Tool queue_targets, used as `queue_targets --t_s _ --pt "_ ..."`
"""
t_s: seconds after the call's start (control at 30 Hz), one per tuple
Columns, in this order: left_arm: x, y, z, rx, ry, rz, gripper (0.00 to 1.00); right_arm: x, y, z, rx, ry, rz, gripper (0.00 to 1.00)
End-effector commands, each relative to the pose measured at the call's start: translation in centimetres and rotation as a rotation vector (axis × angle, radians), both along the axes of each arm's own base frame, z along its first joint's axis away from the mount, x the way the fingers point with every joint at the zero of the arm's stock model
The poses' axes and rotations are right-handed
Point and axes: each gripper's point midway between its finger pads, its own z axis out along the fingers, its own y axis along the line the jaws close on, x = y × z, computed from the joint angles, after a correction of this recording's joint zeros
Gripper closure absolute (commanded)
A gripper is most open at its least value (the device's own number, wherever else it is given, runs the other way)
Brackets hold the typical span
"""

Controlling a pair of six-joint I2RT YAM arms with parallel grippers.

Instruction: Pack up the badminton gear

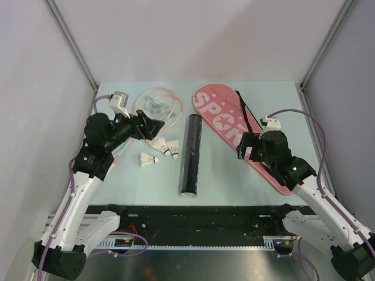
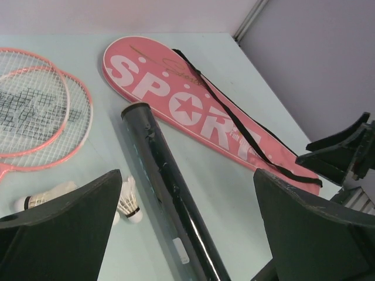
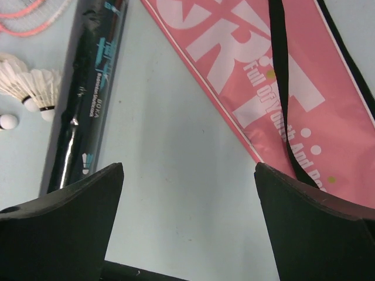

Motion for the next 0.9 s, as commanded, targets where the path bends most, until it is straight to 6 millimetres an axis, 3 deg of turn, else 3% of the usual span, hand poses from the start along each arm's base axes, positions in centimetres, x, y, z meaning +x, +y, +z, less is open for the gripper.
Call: queue_targets --t_s 0.0,0.07,0.1,0.13,0.2,0.27,0.3,0.33,0.37,0.4,0.43,0.47,0.57,0.6,0.63,0.67,0.7,0.73,0.8,0.83,0.87 --pt "-1.1 -0.2 -0.9 -0.021 0.044 -0.012 0.0 1.1 1.2 -0.1 0.026 0.032 -0.004 0.0" --pt "-1.3 0.0 -1.5 -0.025 0.066 0.002 0.0 2.6 3.4 0.0 0.09 0.034 0.024 0.0" --pt "-1.4 0.1 -1.7 -0.027 0.071 0.01 0.0 3.7 4.9 1.0 0.17 0.001 0.022 0.0" --pt "-1.7 0.3 -1.5 -0.033 0.065 0.017 0.0 4.5 6.0 -0.4 0.186 0.041 0.012 0.0" --pt "-1.9 0.6 -2.0 -0.029 0.074 0.036 0.0 6.4 8.2 0.6 0.27 0.015 0.003 0.0" --pt "-2.4 0.9 -2.3 -0.027 0.081 0.047 0.0 7.4 11.0 -1.2 0.327 0.074 0.019 0.0" --pt "-2.6 1.0 -2.3 -0.025 0.084 0.048 0.0 8.6 12.4 -0.4 0.376 0.045 0.037 0.0" --pt "-2.7 1.1 -2.4 -0.028 0.088 0.052 0.0 8.8 13.1 -0.9 0.401 0.071 0.034 0.0" --pt "-3.0 1.1 -3.0 -0.026 0.111 0.049 0.0 9.8 14.3 -2.3 0.41 0.094 0.045 0.0" --pt "-3.1 0.9 -3.2 -0.035 0.124 0.042 0.0 10.8 15.2 -1.6 0.436 0.075 0.059 0.0" --pt "-3.3 0.8 -3.4 -0.038 0.135 0.036 0.0 11.4 15.8 -1.9 0.442 0.084 0.06 0.0" --pt "-3.5 0.7 -3.8 -0.038 0.144 0.027 0.0 12.3 16.2 -4.5 0.419 0.133 0.035 0.0" --pt "-3.9 0.6 -4.3 -0.05 0.161 0.02 0.0 14.5 17.3 -5.6 0.416 0.156 -0.01 0.0" --pt "-4.0 0.6 -4.5 -0.054 0.168 0.02 0.0 15.0 17.6 -8.2 0.386 0.209 -0.029 0.0" --pt "-4.1 0.5 -4.5 -0.057 0.169 0.019 0.0 15.8 18.1 -8.0 0.394 0.211 -0.039 0.0" --pt "-4.1 0.5 -4.7 -0.06 0.176 0.015 0.0 16.2 18.5 -8.5 0.394 0.229 -0.047 0.0" --pt "-4.2 0.4 -4.7 -0.064 0.181 0.012 0.0 16.2 18.7 -10.8 0.363 0.276 -0.056 0.0" --pt "-4.2 0.3 -4.8 -0.064 0.186 0.006 0.0 16.8 19.5 -10.5 0.367 0.266 -0.045 0.0" --pt "-4.4 0.2 -5.0 -0.068 0.193 -0.002 0.0 17.0 19.8 -11.5 0.35 0.273 -0.051 0.0" --pt "-4.4 0.1 -5.0 -0.069 0.195 -0.009 0.0 16.7 19.5 -13.4 0.31 0.318 -0.066 0.0" --pt "-4.5 0.1 -5.0 -0.069 0.193 -0.009 0.0 17.0 20.0 -13.3 0.311 0.319 -0.065 0.0"
